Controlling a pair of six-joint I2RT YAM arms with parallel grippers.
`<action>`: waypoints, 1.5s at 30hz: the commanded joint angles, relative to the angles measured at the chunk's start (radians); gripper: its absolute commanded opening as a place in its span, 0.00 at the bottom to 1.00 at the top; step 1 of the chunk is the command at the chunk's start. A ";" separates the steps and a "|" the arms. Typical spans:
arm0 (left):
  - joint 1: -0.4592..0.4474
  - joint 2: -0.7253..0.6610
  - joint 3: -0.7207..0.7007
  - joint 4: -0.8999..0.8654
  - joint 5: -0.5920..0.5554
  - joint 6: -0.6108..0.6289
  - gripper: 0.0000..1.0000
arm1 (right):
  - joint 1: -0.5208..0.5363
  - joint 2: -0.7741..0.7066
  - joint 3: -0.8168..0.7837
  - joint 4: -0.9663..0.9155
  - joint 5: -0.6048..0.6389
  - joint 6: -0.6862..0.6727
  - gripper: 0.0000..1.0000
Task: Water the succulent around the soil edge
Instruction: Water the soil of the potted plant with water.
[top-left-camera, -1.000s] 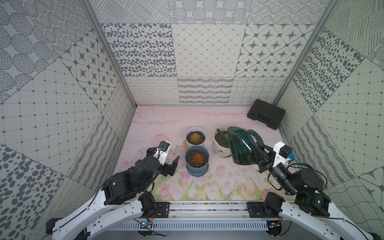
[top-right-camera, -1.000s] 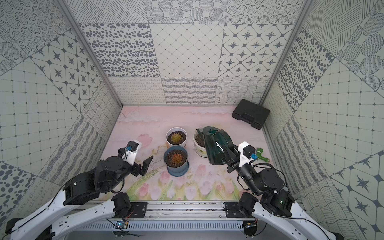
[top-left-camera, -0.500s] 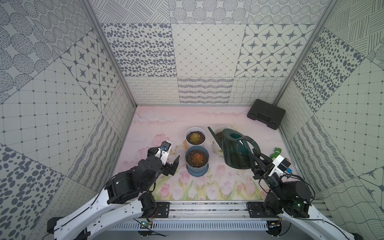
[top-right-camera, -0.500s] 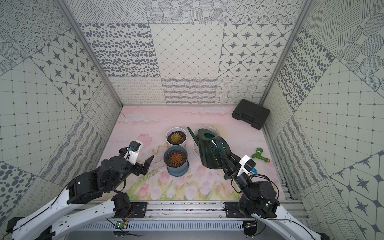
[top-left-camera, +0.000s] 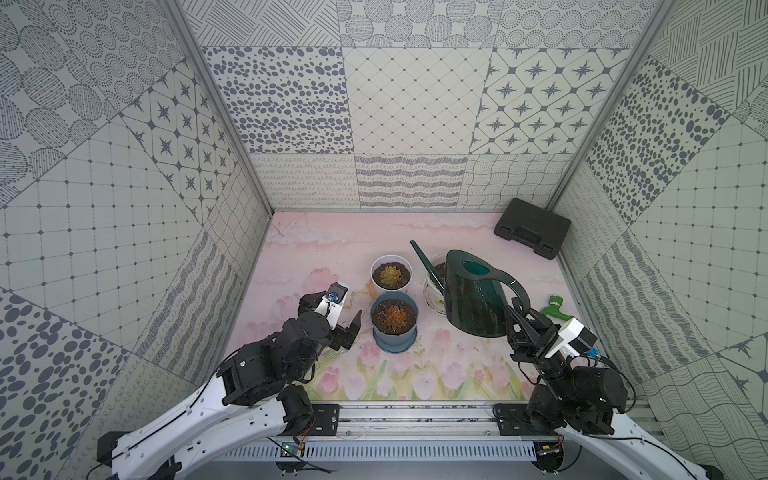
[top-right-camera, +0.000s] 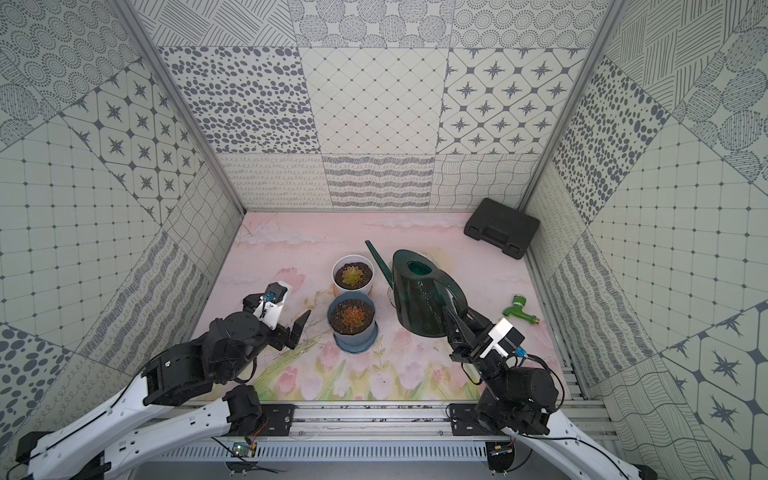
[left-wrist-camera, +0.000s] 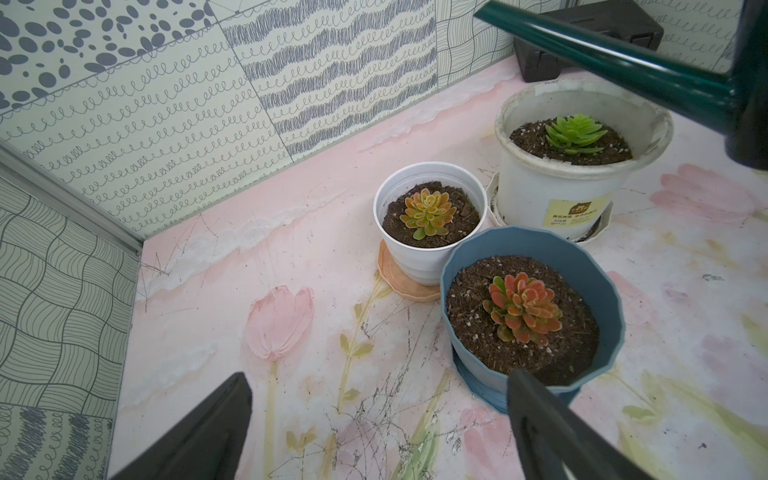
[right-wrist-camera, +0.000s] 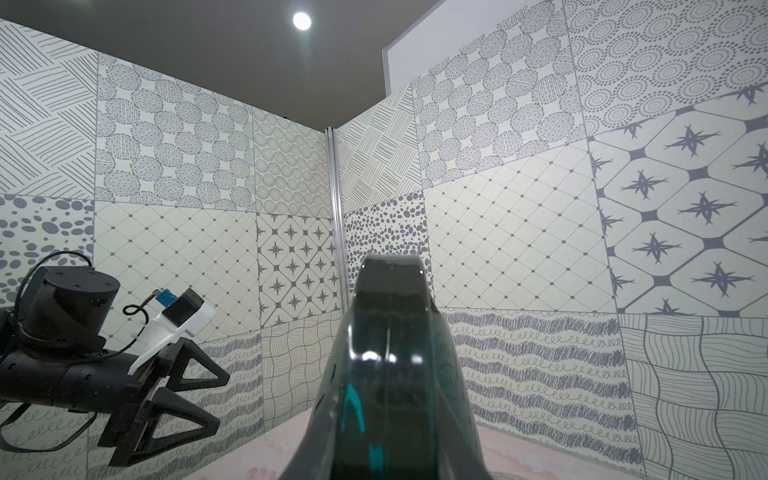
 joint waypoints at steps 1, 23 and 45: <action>0.007 0.001 0.000 0.045 -0.025 0.033 0.98 | -0.003 0.012 0.109 -0.050 -0.012 0.016 0.00; 0.005 -0.058 0.003 0.029 -0.001 0.029 0.99 | -0.003 0.424 0.267 -0.002 -0.038 -0.060 0.00; 0.006 -0.110 0.007 0.022 0.031 0.022 0.99 | -0.028 0.686 0.490 -0.130 -0.013 -0.079 0.00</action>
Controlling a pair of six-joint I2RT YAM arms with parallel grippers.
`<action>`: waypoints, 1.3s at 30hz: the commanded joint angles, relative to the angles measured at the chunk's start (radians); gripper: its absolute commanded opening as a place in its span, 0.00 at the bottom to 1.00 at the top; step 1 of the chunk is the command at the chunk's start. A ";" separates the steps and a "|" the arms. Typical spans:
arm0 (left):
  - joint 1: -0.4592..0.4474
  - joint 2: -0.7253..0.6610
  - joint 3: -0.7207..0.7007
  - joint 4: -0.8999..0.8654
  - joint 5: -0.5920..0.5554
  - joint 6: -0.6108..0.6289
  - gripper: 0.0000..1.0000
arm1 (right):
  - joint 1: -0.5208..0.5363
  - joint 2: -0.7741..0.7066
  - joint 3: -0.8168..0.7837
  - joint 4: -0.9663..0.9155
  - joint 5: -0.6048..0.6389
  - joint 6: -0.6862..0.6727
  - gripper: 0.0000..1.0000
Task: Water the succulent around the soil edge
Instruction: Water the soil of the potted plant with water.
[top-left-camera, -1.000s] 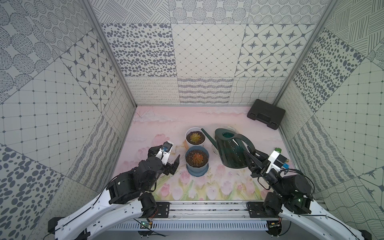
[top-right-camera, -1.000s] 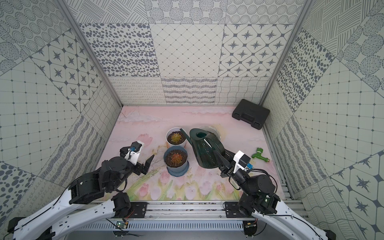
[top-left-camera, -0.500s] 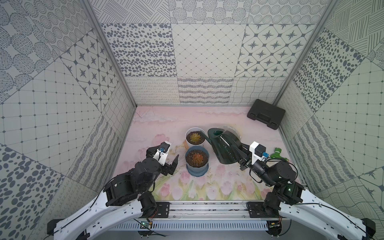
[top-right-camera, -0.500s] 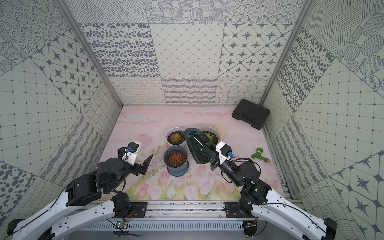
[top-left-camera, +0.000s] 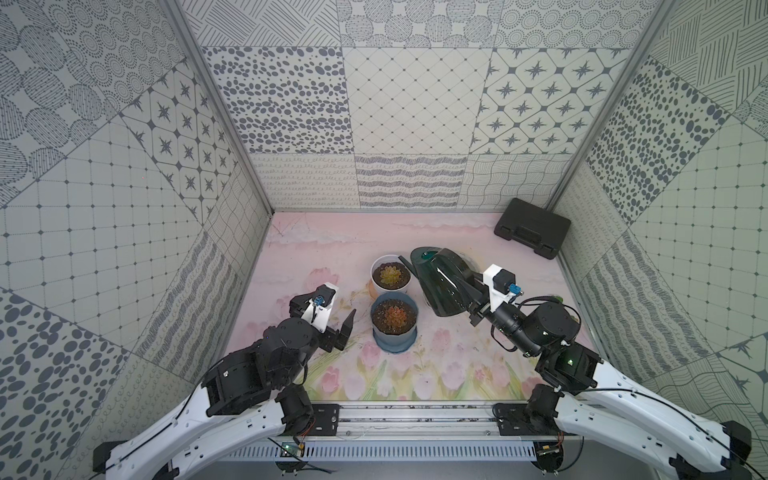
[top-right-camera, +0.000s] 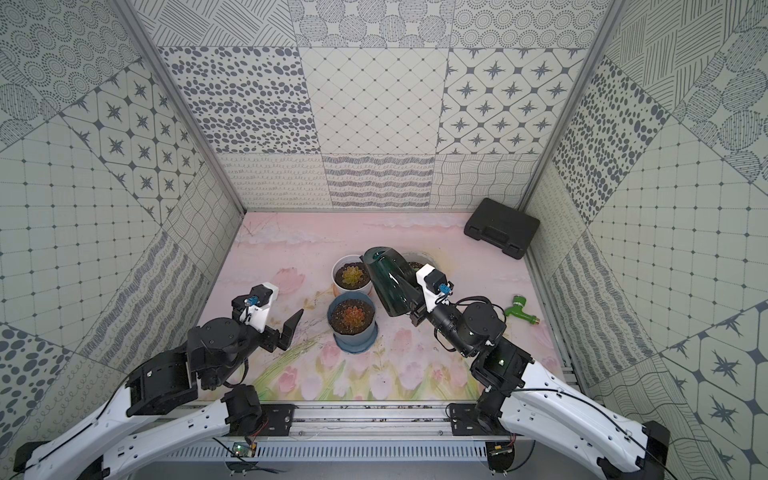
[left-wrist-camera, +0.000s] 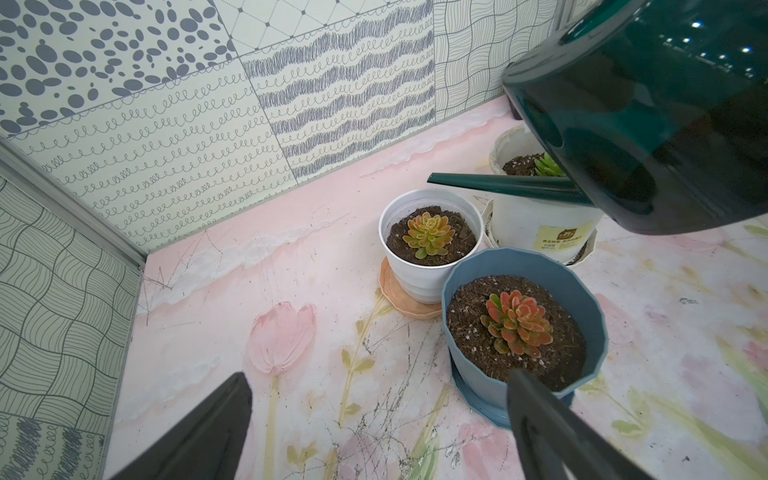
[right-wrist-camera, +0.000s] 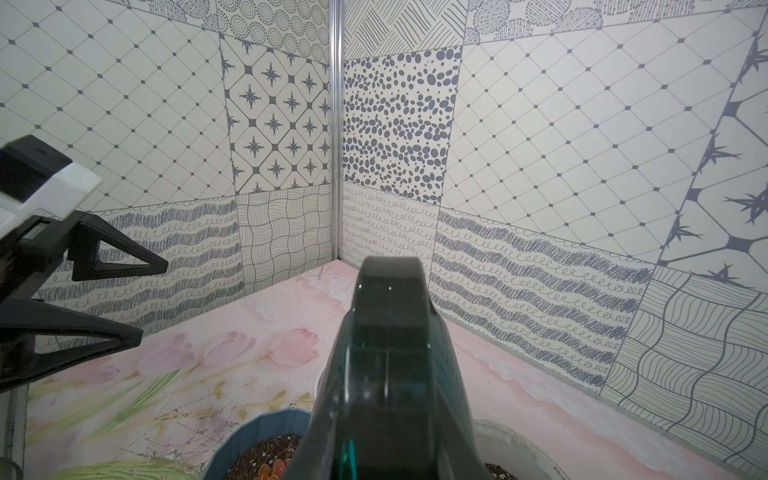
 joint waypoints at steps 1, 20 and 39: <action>0.005 -0.015 0.007 0.018 0.025 0.002 0.99 | -0.006 0.018 0.071 0.053 0.009 -0.004 0.00; 0.004 -0.045 0.007 0.018 0.036 0.002 0.99 | -0.008 0.179 0.153 0.092 -0.055 0.034 0.00; 0.004 -0.050 0.009 0.019 0.040 0.005 0.99 | -0.008 0.258 0.235 0.062 -0.097 0.025 0.00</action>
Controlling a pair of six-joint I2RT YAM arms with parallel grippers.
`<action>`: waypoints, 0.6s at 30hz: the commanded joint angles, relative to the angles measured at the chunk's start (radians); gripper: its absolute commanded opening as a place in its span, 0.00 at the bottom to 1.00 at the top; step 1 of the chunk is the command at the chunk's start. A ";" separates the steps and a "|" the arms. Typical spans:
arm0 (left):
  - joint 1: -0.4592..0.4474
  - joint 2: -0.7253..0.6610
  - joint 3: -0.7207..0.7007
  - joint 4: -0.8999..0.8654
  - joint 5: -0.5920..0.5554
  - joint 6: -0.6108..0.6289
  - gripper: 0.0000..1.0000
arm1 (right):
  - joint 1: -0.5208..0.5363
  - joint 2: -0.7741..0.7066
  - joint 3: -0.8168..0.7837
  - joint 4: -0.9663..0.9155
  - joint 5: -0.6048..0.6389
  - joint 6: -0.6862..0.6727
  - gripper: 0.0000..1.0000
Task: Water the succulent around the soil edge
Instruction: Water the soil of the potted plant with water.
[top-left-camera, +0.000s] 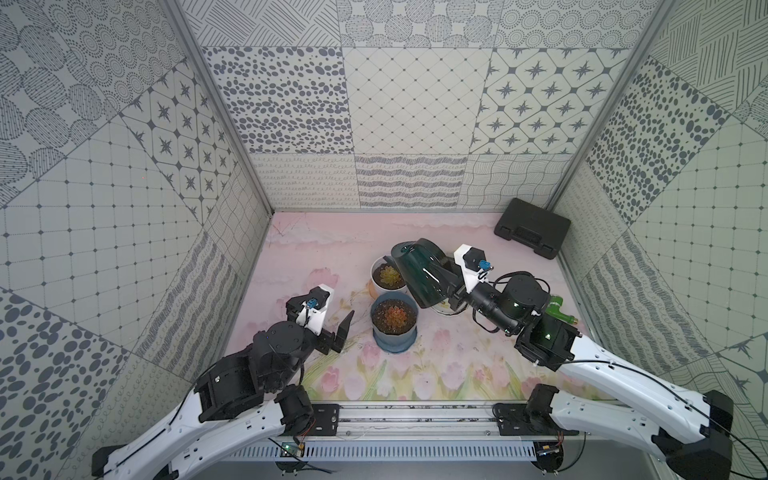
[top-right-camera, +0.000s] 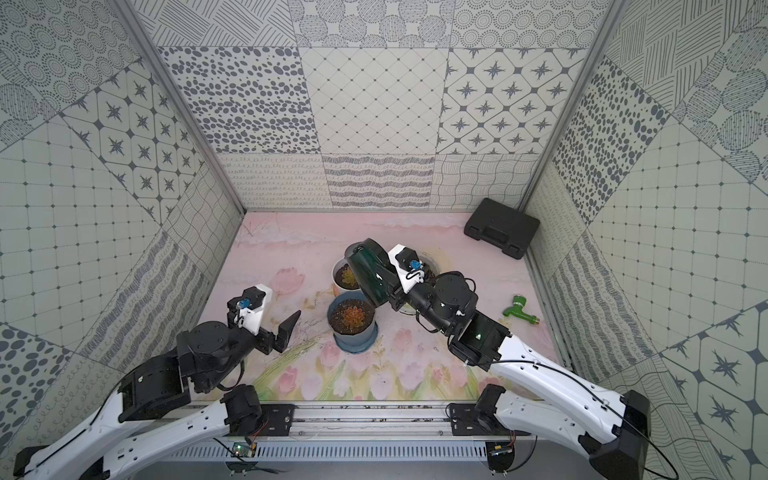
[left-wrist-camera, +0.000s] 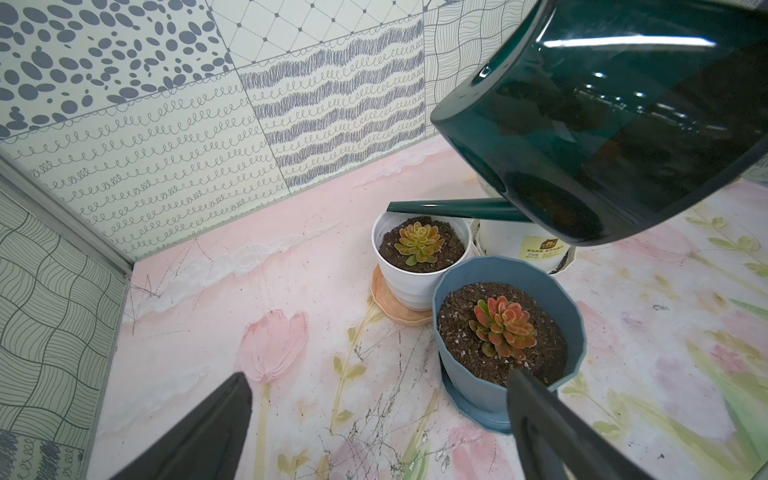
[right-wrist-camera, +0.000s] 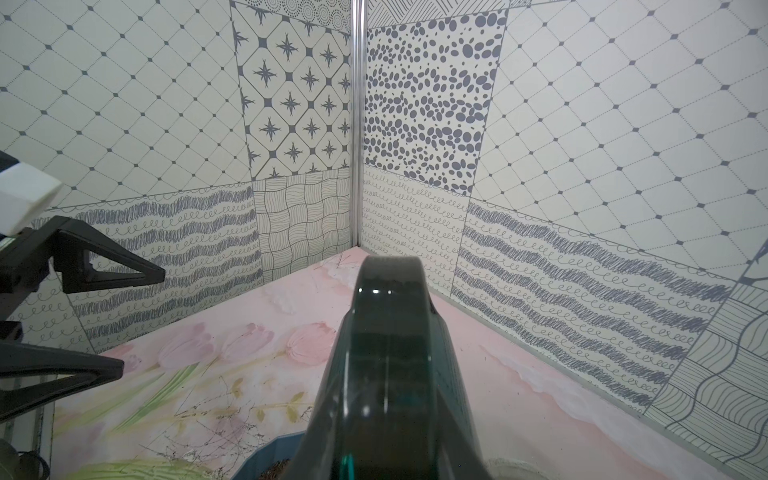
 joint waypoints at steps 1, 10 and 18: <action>0.005 -0.008 0.008 0.017 0.011 0.005 0.99 | -0.003 0.014 0.051 0.089 -0.029 0.006 0.00; 0.004 -0.012 0.008 0.021 0.013 0.010 0.98 | -0.003 0.018 0.072 0.063 -0.046 0.018 0.00; 0.005 -0.013 0.007 0.022 0.010 0.015 0.99 | -0.003 0.009 0.080 0.033 -0.068 0.039 0.00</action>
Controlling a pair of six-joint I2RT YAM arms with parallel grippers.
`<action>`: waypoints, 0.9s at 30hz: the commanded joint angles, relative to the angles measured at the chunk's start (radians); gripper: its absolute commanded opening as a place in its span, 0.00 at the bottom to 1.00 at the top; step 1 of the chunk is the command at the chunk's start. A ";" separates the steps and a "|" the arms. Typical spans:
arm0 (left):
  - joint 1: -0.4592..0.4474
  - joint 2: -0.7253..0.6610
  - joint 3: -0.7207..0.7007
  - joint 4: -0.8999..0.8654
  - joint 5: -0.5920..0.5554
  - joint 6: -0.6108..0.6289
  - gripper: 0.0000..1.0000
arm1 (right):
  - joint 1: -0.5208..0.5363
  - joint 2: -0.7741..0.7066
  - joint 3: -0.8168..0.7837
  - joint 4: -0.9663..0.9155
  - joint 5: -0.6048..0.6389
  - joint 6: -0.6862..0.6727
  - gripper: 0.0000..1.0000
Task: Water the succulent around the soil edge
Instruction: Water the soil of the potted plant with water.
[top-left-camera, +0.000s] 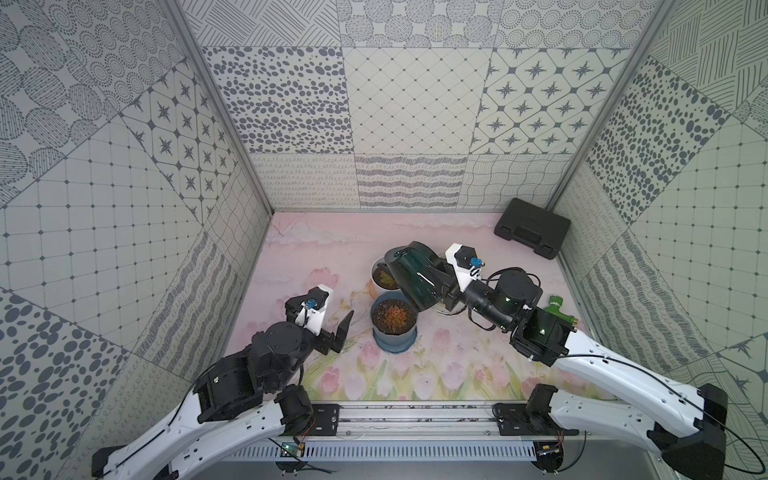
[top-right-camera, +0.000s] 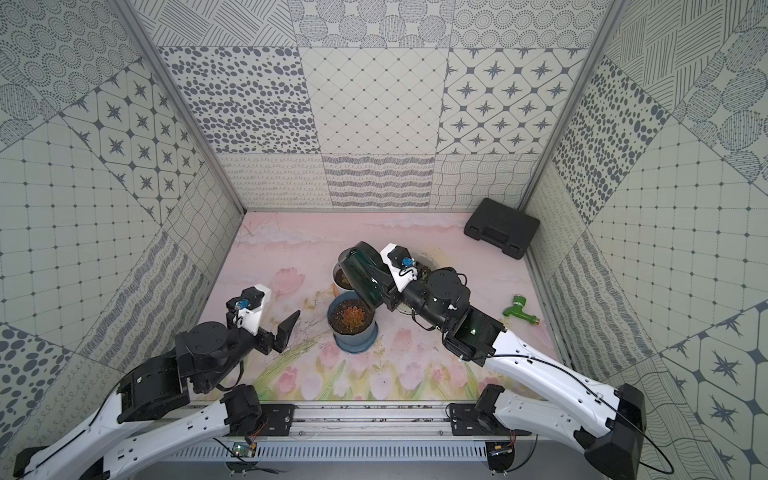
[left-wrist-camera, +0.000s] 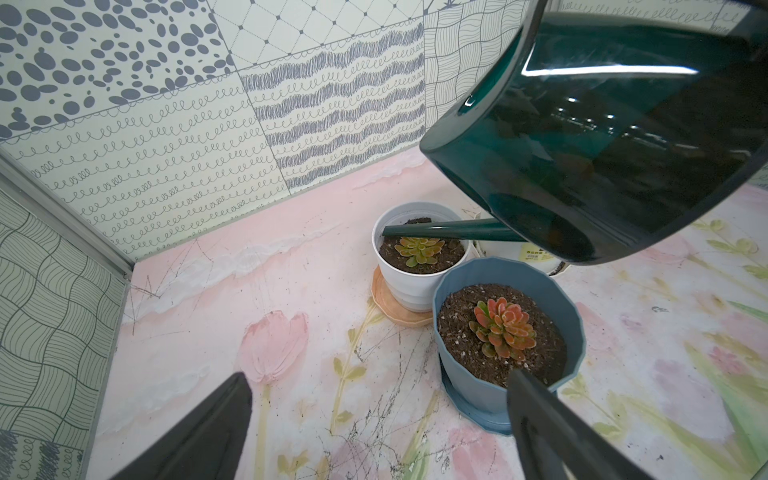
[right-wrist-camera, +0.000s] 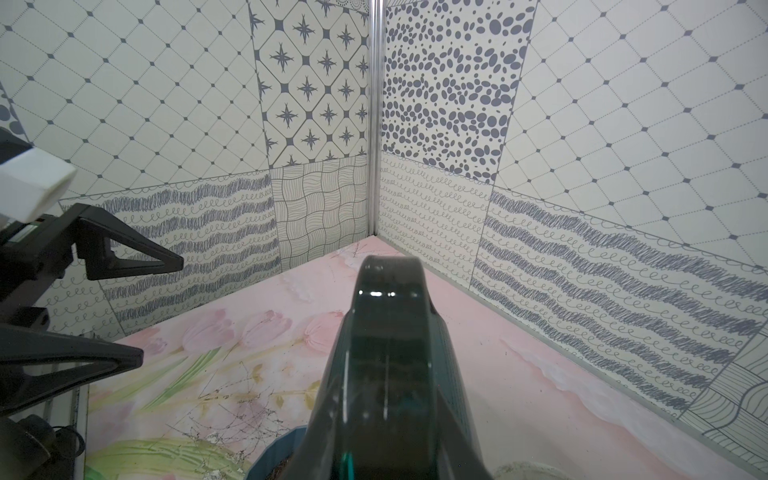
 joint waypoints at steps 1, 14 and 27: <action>0.004 -0.008 0.006 0.022 0.008 0.014 0.99 | -0.003 -0.027 0.049 0.066 -0.021 0.016 0.00; 0.004 -0.008 0.004 0.022 0.004 0.015 0.99 | -0.002 -0.059 0.066 0.005 -0.047 0.033 0.00; 0.003 -0.008 0.003 0.027 0.002 0.019 0.98 | -0.003 -0.089 0.085 -0.055 -0.062 0.039 0.00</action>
